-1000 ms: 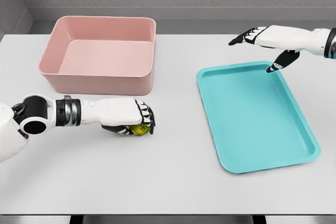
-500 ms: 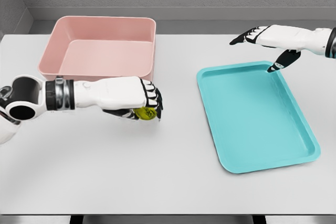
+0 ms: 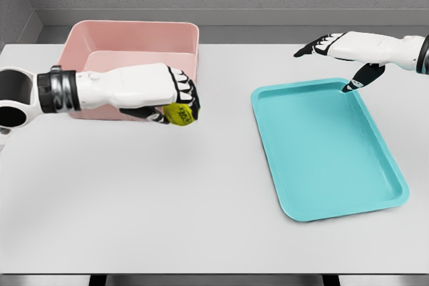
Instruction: Put the tennis from the blue tray into the pink basket with both arms
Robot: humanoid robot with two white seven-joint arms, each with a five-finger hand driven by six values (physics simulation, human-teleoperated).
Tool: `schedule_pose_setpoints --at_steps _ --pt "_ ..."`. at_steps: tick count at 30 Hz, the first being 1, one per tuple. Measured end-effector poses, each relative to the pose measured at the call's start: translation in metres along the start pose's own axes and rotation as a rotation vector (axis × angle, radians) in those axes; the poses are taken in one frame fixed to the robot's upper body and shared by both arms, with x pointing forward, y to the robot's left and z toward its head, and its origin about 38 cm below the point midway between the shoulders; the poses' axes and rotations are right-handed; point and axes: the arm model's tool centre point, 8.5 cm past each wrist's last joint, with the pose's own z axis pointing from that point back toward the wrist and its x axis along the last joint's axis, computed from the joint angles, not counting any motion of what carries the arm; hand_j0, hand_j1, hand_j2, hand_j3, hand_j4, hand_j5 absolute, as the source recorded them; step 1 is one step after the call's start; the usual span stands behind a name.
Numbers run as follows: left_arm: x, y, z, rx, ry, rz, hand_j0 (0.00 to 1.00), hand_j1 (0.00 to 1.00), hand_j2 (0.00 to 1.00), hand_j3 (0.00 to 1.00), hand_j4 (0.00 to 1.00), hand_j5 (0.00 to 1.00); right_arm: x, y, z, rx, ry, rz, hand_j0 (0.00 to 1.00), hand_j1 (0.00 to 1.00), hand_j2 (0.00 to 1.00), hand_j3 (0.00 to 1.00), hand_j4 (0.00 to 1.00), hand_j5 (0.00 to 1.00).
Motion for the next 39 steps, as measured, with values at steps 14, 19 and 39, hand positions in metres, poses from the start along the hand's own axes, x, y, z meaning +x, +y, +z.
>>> schedule_pose_setpoints --at_steps 14,19,39 --pt "-0.03 0.01 0.013 0.016 0.082 0.021 0.54 0.54 0.54 0.54 0.54 0.54 0.0 0.0 0.0 0.0 0.001 0.0 1.0 1.0 1.0 1.0 1.0 1.0" --pt "-0.034 0.012 0.016 0.023 0.096 0.024 0.54 0.54 0.54 0.54 0.54 0.54 0.0 0.0 0.0 0.0 0.001 0.0 1.0 1.0 1.0 1.0 1.0 1.0" --pt "-0.082 0.0 0.026 0.116 0.218 0.16 1.0 1.0 1.0 1.0 1.0 1.0 0.0 0.0 0.0 0.0 0.0 0.0 1.0 1.0 1.0 1.0 1.0 1.0"
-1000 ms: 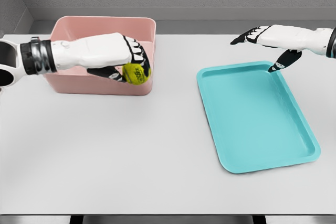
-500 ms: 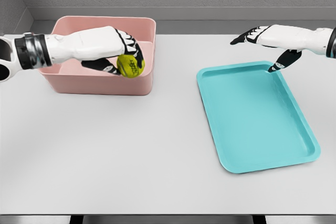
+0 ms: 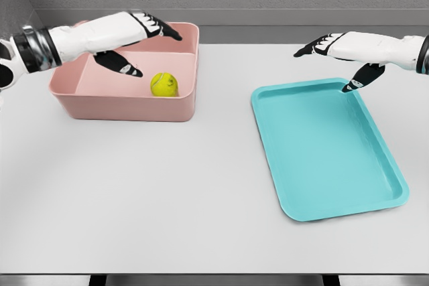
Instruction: Put the tennis from the blue tray into the pink basket with both arms
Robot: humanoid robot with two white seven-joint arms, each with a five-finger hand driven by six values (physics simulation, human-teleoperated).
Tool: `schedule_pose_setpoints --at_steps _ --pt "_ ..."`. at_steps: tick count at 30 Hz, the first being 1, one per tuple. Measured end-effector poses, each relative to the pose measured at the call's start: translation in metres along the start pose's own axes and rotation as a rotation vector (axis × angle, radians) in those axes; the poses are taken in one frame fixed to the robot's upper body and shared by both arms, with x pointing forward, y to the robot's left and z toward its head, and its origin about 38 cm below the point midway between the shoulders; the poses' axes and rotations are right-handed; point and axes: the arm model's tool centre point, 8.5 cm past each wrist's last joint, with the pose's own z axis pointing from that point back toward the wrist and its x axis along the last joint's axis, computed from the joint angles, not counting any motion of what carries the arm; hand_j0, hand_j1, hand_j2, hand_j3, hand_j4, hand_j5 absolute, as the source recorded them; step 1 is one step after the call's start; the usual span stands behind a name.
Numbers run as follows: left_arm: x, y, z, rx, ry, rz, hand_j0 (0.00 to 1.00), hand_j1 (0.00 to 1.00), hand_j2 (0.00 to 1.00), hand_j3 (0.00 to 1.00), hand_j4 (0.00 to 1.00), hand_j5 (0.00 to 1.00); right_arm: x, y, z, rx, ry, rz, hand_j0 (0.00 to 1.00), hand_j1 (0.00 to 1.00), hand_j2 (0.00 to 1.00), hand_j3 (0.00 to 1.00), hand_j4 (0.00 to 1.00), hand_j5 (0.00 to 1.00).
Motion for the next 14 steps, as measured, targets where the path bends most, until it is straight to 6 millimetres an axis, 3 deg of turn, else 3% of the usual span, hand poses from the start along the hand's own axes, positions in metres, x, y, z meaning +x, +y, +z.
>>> schedule_pose_setpoints --at_steps 5,9,14 --pt "0.032 0.01 0.015 0.026 -0.092 -0.018 1.0 1.0 1.0 1.0 1.0 1.0 0.0 -0.001 0.0 -0.001 0.0 0.002 1.0 1.0 1.0 1.0 1.0 1.0" --pt "0.055 -0.003 0.039 -0.016 -0.132 -0.023 1.0 1.0 1.0 1.0 1.0 1.0 0.001 -0.002 0.0 -0.002 -0.001 0.004 1.0 1.0 1.0 1.0 1.0 1.0" --pt "0.062 -0.002 0.062 -0.058 -0.118 -0.05 1.0 1.0 1.0 1.0 1.0 1.0 0.003 -0.001 -0.003 -0.001 -0.01 0.003 1.0 1.0 1.0 1.0 1.0 1.0"
